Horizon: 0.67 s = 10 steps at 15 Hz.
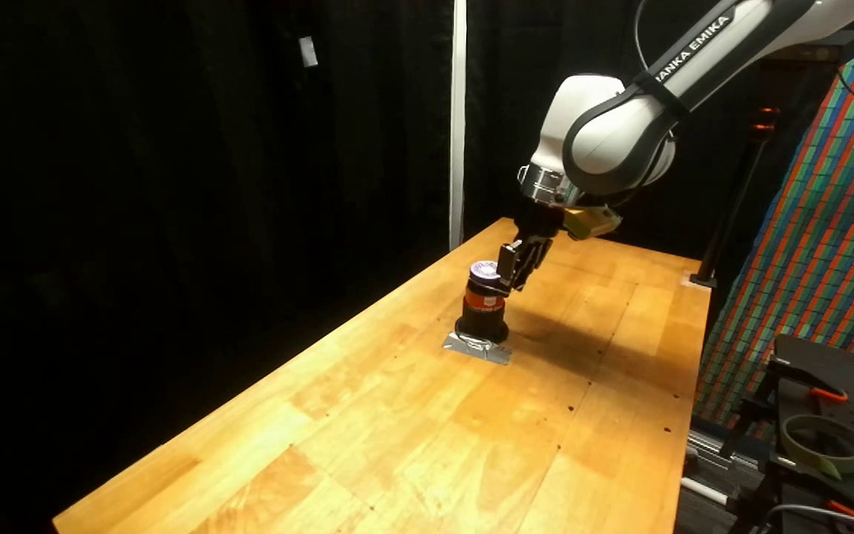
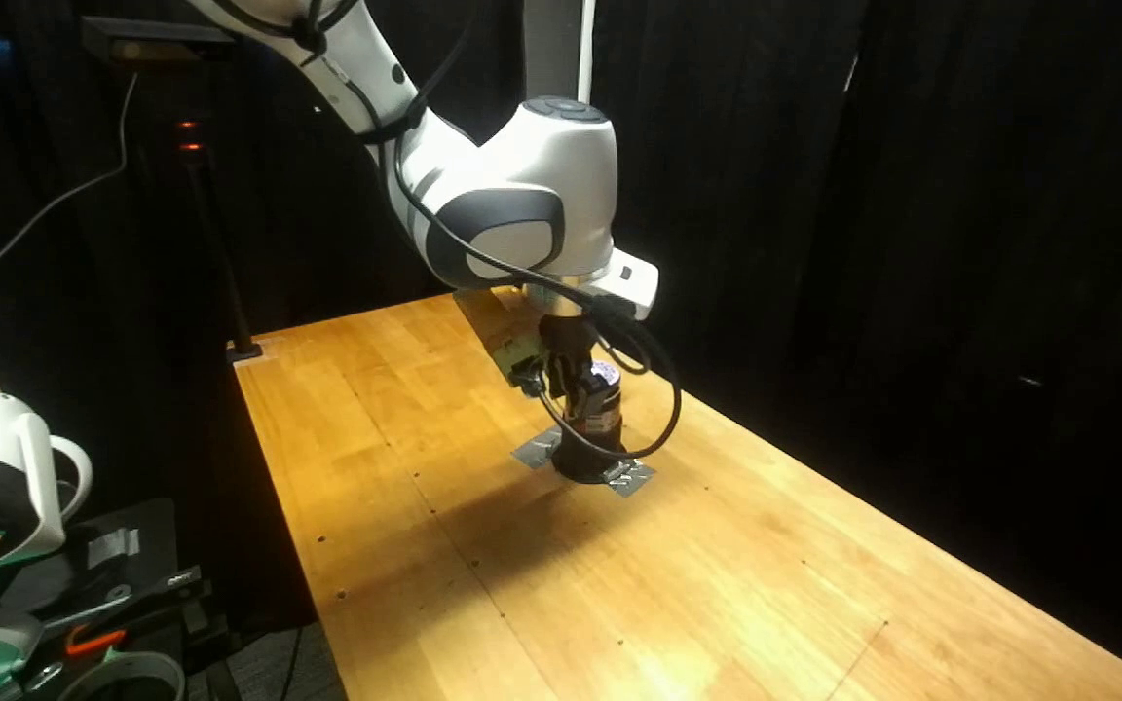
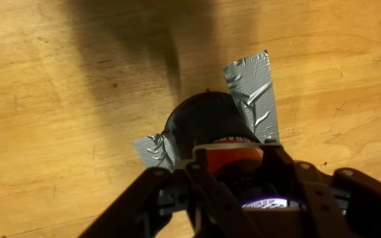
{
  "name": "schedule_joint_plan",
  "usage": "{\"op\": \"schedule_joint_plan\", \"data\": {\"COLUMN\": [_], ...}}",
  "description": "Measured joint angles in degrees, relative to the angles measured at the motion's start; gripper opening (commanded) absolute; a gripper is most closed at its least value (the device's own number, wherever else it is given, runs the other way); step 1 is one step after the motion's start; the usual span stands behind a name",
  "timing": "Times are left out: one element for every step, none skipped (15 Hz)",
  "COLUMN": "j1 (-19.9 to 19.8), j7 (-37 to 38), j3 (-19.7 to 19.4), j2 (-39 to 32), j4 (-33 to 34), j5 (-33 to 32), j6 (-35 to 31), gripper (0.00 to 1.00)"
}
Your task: Put the rubber band on the cup
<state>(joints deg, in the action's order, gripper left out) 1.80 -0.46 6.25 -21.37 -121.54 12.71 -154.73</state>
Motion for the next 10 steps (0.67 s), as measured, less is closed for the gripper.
{"op": "schedule_joint_plan", "data": {"j1": [-0.2, -0.51, -0.93, -1.58, -2.61, -3.92, -5.61, -7.71, -10.36, -13.27], "j7": [-0.44, -0.97, -1.69, -2.86, -4.52, -6.76, -9.61, -12.92, -16.55, -19.96], "j3": [0.4, 0.92, 1.61, 2.69, 4.31, 6.39, 9.06, 12.33, 16.35, 20.57], "j2": [1.02, 2.04, 3.0, 3.97, 4.76, 5.41, 5.86, 6.1, 6.16, 6.12], "j4": [-1.78, -3.58, -5.37, -7.16, -8.78, -10.23, -11.48, -12.43, -13.03, -13.27], "j5": [0.23, 0.71, 1.62, 3.22, 5.64, 8.73, 12.59, 16.79, 21.27, 25.27], "j6": [-2.09, -4.27, -6.69, -9.17, -11.77, -14.37, -17.28, -20.17, -22.81, -24.87], "gripper": [0.11, 0.06, 0.02, 0.0, 0.0, 0.0, 0.0, 0.0, 0.0, 0.0]}}
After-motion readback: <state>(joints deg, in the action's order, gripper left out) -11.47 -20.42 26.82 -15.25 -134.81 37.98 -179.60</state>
